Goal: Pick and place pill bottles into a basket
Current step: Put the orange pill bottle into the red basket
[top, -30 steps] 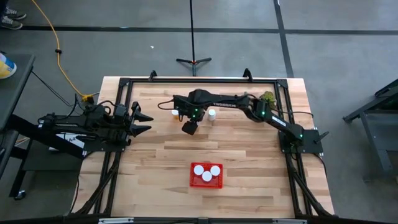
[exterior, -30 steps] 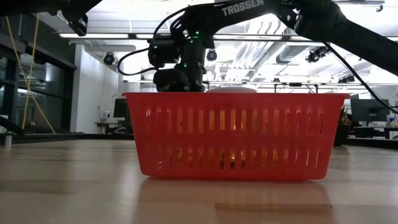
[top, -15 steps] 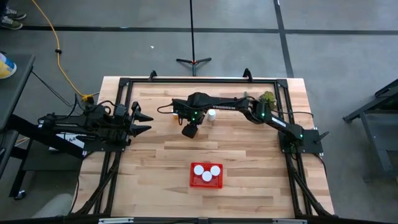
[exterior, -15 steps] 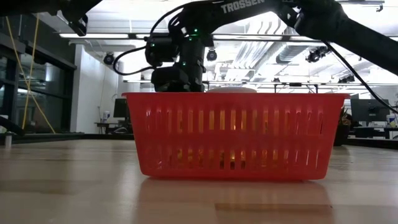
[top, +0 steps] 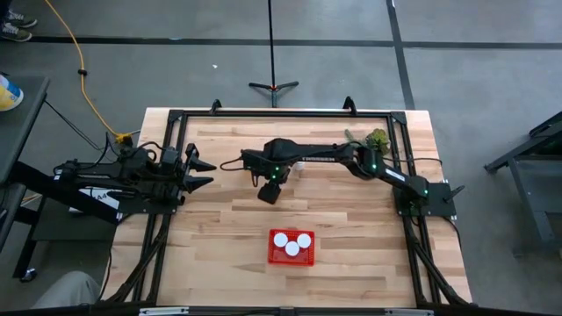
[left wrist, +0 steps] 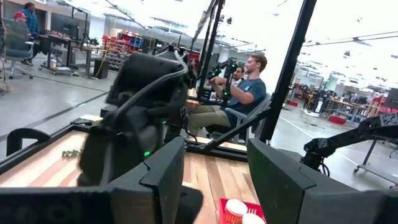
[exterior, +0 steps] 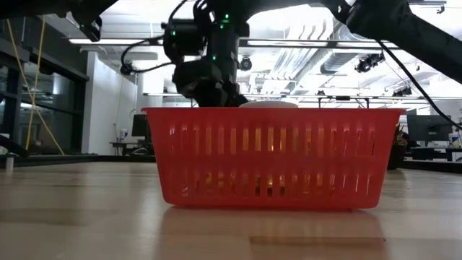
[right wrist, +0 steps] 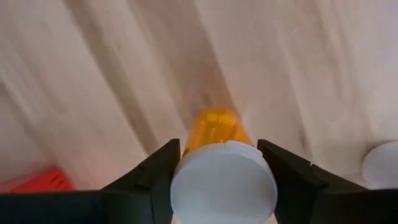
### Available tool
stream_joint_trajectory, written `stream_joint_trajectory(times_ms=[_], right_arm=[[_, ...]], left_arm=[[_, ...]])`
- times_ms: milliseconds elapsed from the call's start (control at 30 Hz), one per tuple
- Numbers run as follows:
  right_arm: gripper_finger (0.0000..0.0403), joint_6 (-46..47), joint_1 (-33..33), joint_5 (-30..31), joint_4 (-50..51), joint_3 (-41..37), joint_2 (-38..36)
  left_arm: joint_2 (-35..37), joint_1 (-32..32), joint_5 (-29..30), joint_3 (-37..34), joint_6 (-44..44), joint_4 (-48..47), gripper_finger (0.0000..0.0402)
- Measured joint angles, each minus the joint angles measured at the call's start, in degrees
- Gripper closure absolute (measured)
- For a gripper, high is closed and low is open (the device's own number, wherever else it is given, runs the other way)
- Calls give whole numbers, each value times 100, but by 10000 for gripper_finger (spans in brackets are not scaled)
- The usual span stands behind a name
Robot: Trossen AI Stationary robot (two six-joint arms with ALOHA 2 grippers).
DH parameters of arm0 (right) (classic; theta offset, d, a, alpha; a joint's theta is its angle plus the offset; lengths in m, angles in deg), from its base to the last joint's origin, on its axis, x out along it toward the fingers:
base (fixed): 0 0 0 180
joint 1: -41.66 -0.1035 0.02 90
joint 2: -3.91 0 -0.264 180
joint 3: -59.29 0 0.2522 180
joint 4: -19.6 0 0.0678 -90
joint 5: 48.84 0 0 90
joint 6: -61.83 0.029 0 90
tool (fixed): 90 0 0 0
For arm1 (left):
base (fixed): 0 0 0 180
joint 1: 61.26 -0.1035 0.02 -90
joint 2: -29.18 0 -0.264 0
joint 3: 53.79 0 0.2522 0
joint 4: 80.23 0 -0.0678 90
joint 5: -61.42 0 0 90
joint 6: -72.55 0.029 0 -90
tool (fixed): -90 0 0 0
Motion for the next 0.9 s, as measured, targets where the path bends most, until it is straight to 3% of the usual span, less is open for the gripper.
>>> stream_joint_trajectory(times_ms=[167,333,533,733,900], right_arm=[[186,198,-192,106,30,0,-205],[215,499,-399,187,107,0,-470],[215,891,-750,338,193,0,-712],[188,1313,-1223,491,344,0,-791],[214,1636,-1619,527,398,0,-801]], left_arm=[[0,0,-1,0,1,3,190],[0,1,0,0,0,3,190],[0,1,0,0,2,6,190],[0,-1,0,0,60,3,190],[0,-1,25,0,68,3,190]])
